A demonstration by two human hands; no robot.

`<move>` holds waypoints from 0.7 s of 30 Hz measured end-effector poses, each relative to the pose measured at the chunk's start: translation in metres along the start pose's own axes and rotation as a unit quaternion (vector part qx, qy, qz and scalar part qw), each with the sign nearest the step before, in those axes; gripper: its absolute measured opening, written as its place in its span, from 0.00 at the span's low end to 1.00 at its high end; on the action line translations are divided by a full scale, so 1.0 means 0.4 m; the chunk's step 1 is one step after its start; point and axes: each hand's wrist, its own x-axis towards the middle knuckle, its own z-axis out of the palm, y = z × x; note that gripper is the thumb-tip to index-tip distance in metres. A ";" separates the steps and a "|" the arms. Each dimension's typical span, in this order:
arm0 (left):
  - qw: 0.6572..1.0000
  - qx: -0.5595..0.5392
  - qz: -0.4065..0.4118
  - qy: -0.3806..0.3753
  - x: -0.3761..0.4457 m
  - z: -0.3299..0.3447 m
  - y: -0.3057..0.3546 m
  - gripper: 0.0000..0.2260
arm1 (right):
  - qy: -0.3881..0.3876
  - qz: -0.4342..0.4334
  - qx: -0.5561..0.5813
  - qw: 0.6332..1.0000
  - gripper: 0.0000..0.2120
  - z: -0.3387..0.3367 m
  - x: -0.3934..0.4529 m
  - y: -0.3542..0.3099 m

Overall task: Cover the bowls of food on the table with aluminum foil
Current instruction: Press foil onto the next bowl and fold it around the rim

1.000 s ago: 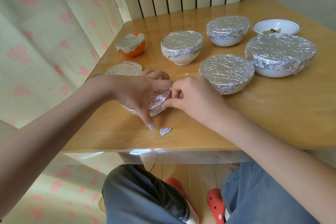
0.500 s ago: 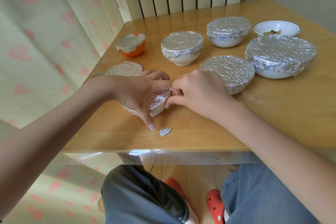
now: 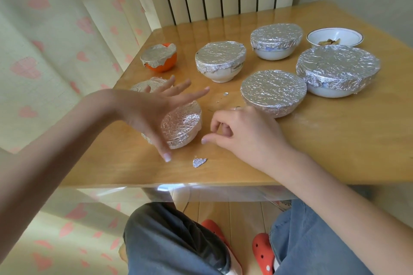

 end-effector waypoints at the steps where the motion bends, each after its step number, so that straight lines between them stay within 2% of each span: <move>1: 1.000 0.005 0.014 -0.008 -0.002 -0.001 -0.007 0.62 | -0.002 0.009 0.007 1.000 0.18 0.005 -0.001 -0.007; 3: 0.999 0.010 0.035 -0.013 -0.003 0.005 -0.010 0.60 | -0.012 0.016 0.008 1.000 0.22 0.018 0.001 -0.025; 6: 0.998 -0.015 0.051 0.024 -0.003 0.020 -0.006 0.54 | -0.030 0.015 0.002 0.999 0.24 0.044 -0.001 -0.053; 9: 0.997 -0.013 0.015 0.071 0.001 0.035 0.006 0.50 | -0.018 0.022 0.000 1.000 0.22 0.050 -0.003 -0.052; 11: 0.996 -0.014 -0.037 0.083 0.007 0.042 0.024 0.51 | -0.016 0.036 -0.005 0.999 0.20 0.045 -0.002 -0.037; 14: 0.996 -0.006 -0.072 0.053 0.002 0.036 0.037 0.61 | -0.015 0.052 0.002 0.999 0.19 0.038 -0.003 -0.022; 16: 0.997 0.001 -0.057 0.046 -0.010 0.024 0.027 0.64 | -0.007 0.049 0.012 0.999 0.21 0.034 -0.006 -0.024; 18: 0.998 -0.002 -0.015 0.053 -0.013 0.017 0.014 0.62 | 0.004 0.039 0.011 0.999 0.23 0.035 -0.005 -0.032; 21: 0.997 -0.023 0.056 0.056 -0.004 0.023 0.019 0.52 | 0.018 0.027 0.007 0.999 0.23 0.040 0.002 -0.046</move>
